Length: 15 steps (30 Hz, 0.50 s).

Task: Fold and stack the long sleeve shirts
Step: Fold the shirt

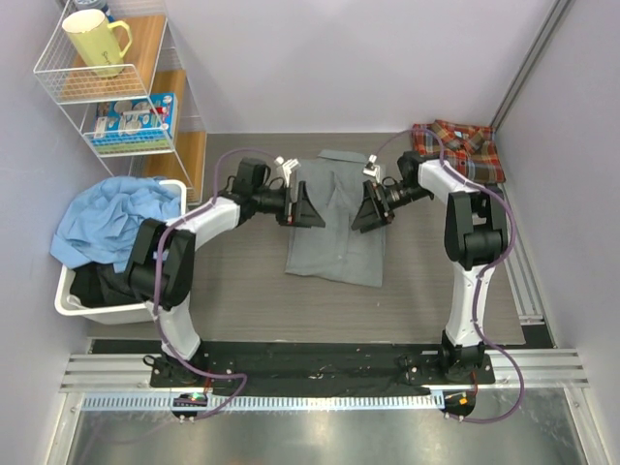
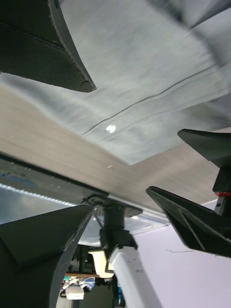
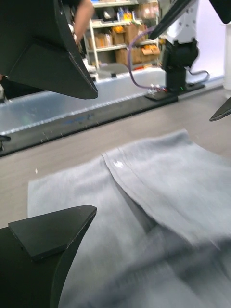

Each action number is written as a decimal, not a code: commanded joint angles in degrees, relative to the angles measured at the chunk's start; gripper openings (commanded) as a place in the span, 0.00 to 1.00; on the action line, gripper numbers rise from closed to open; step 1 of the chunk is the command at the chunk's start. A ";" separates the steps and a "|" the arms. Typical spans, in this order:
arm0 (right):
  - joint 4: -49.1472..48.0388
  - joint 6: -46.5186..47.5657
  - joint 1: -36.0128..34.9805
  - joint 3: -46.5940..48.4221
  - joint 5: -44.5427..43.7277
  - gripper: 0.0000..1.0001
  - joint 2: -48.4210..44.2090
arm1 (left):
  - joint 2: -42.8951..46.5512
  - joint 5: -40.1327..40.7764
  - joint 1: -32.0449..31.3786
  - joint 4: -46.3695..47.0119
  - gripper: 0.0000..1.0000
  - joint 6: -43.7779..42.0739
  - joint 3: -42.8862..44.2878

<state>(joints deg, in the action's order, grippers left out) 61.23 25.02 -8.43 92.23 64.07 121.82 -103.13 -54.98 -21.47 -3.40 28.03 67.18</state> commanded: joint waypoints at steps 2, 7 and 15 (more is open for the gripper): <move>-6.03 -4.18 -0.01 6.63 -4.13 0.92 6.75 | -9.79 3.03 0.12 3.05 0.98 1.76 6.82; -9.46 -6.91 1.22 13.50 -6.67 0.87 13.79 | -17.44 6.71 2.57 10.87 0.96 6.06 10.42; -11.05 -7.26 2.27 13.33 -8.70 0.86 13.28 | -16.60 6.65 5.65 11.56 0.95 4.49 7.80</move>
<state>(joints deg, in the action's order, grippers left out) 53.71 17.41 -6.96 105.56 60.95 136.14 -123.15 -49.93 -17.65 5.78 33.89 77.01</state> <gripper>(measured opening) 0.856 0.956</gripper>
